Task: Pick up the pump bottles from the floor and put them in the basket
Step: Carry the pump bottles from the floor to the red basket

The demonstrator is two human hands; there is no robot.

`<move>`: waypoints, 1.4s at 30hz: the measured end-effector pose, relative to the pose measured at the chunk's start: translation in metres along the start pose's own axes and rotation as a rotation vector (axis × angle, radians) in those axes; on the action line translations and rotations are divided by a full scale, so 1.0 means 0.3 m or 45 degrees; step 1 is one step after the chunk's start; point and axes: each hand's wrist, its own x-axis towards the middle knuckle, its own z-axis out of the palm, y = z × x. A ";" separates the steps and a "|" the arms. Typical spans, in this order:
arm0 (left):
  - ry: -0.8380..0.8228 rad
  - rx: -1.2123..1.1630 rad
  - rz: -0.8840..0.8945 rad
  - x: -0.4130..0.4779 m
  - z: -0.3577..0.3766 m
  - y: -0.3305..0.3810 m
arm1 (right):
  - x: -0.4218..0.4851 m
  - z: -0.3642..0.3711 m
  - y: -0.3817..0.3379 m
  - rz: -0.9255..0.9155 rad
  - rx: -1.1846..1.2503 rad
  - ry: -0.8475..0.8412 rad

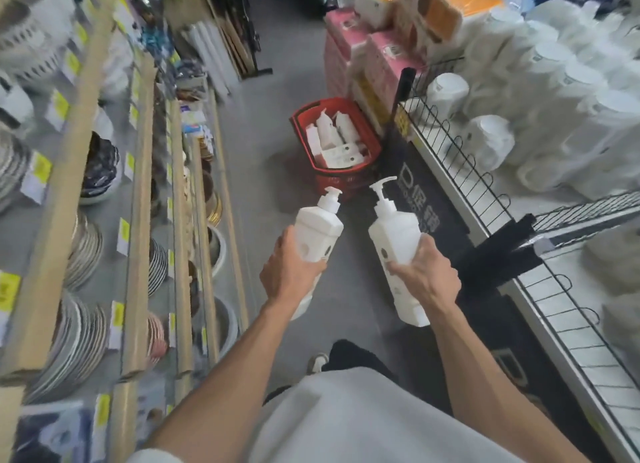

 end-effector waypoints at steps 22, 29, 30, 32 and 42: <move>-0.026 0.055 -0.027 1.152 -0.037 0.153 | 0.898 0.204 -0.659 0.057 0.053 -0.058; -0.010 0.058 -0.048 1.488 -0.044 0.200 | 1.180 0.236 -0.875 0.012 0.066 -0.050; -0.012 0.055 -0.045 1.536 -0.046 0.205 | 1.215 0.242 -0.902 0.008 0.065 -0.036; -0.015 0.055 -0.039 1.629 -0.051 0.213 | 1.282 0.252 -0.954 0.011 0.067 -0.016; -0.131 0.057 0.066 2.111 -0.081 0.262 | 1.578 0.335 -1.226 0.095 0.133 0.091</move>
